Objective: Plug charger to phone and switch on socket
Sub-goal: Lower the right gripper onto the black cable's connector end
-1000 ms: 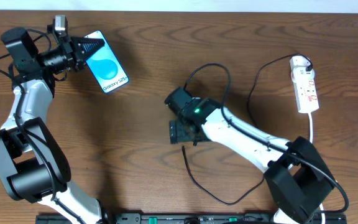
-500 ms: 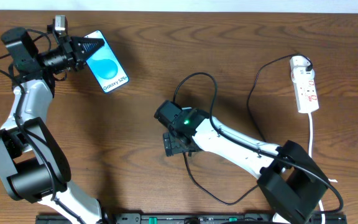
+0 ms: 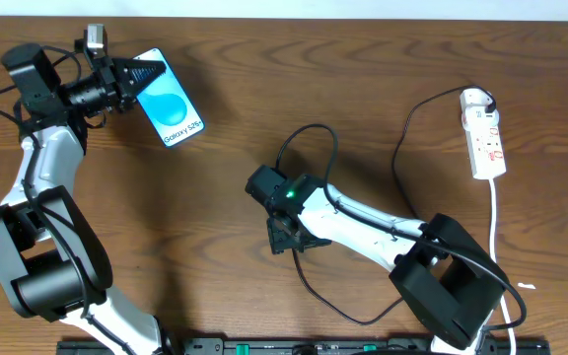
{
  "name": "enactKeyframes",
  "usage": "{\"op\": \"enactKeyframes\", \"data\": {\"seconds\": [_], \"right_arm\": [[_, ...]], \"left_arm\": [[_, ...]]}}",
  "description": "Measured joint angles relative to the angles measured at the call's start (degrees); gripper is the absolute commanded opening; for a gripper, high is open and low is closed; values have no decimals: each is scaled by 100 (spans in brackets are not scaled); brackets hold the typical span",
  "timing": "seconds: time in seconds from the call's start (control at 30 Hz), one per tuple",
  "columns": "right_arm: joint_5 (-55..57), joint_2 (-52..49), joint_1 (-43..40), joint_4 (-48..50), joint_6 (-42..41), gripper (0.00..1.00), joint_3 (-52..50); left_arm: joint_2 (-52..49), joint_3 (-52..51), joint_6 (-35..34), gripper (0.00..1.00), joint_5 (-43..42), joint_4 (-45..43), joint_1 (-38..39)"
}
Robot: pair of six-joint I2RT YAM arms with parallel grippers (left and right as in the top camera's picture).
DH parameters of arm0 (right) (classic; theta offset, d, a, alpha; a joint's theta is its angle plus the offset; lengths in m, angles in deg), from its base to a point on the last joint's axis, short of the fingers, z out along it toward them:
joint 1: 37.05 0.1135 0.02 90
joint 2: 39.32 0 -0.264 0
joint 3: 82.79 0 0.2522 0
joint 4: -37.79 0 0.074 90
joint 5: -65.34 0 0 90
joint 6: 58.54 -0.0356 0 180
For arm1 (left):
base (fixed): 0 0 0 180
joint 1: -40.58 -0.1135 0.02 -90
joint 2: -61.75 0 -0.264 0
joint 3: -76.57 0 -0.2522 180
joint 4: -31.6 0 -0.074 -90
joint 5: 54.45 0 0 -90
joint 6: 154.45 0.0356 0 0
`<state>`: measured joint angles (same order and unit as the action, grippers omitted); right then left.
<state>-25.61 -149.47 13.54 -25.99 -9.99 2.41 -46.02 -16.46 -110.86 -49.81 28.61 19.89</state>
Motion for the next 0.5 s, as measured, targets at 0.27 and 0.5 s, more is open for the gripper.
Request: {"op": "enactKeyframes", "data": {"seconds": [0.27,0.5], "right_arm": [[-87,-11,0,-2,0,66,0],[-131,-13,0,-24,2,62,0]], "left_arm": [[0,0,0,7,0,0,0],[0,0,0,7,0,0,0]]}}
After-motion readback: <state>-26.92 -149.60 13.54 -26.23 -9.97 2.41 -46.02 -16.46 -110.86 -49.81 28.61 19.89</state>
